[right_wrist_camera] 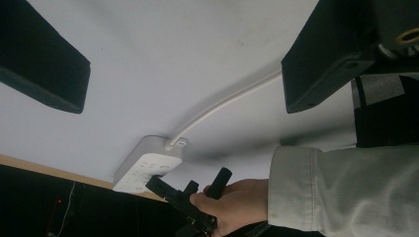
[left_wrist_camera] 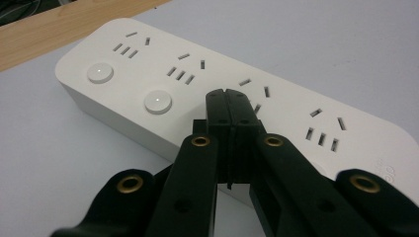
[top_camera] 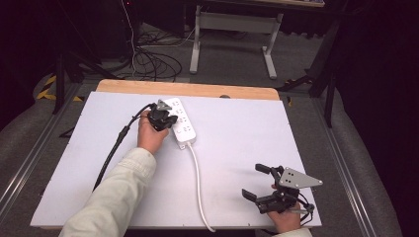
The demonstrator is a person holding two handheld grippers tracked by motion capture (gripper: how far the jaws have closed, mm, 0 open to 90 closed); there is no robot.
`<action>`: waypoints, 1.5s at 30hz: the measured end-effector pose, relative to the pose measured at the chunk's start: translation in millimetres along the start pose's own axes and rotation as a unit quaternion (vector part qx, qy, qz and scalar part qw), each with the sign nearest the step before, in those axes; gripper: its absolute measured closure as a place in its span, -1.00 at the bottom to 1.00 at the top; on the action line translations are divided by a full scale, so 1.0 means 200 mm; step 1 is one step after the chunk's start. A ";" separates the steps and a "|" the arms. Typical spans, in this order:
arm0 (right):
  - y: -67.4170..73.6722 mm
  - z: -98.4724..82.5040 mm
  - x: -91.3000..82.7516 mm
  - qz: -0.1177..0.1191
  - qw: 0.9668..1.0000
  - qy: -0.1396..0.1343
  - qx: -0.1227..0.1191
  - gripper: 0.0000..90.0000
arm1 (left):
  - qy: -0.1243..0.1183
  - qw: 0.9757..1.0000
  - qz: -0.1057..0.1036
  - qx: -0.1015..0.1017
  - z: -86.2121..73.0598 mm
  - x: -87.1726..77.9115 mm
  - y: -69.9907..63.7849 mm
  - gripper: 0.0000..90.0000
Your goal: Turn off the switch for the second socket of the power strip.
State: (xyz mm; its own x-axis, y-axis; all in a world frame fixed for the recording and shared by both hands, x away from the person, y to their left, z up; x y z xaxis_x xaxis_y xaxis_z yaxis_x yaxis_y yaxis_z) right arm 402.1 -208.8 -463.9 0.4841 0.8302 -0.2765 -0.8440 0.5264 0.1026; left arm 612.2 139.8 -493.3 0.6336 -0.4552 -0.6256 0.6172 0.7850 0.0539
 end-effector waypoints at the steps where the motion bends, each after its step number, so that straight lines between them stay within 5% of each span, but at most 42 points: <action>1: 0.00 0.00 0.00 0.000 1.000 0.000 0.000 -0.88 | 0.005 1.000 -0.001 0.001 0.00 0.00 -0.01 1.00; 12: 0.00 0.00 0.00 0.001 1.000 0.002 0.002 -0.89 | 0.015 1.000 -0.008 -0.011 0.02 0.00 -0.02 1.00; 36: 0.00 -0.01 0.00 0.003 1.000 0.003 0.003 -0.89 | 0.036 0.999 0.010 -0.002 0.02 0.00 -0.04 1.00; 43: 0.01 -0.01 -0.01 0.002 1.000 0.004 0.004 -0.89 | 0.035 0.999 0.007 -0.002 0.02 0.00 -0.03 1.00; 45: 0.00 -0.01 -0.01 0.001 1.000 0.003 0.005 -0.89 | 0.015 1.000 -0.006 -0.006 0.03 -0.01 -0.03 1.00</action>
State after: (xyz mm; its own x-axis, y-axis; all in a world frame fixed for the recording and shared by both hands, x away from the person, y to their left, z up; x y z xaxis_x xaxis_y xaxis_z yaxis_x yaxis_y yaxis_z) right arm 400.1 -210.7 -466.0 0.4803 0.8305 -0.2822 -0.8430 0.5259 0.1130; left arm 610.8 133.0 -488.1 0.6118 -0.4519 -0.6493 0.6187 0.7847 0.0369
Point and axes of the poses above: each handheld gripper's, and its own axes: x roughly forward along the jaws, z roughly out of its top, y roughly to its left, the point moved 4 cm from there along x, roughly forward along the jaws, and after that the axes turned 3 degrees about x, right-handed, at the moved point
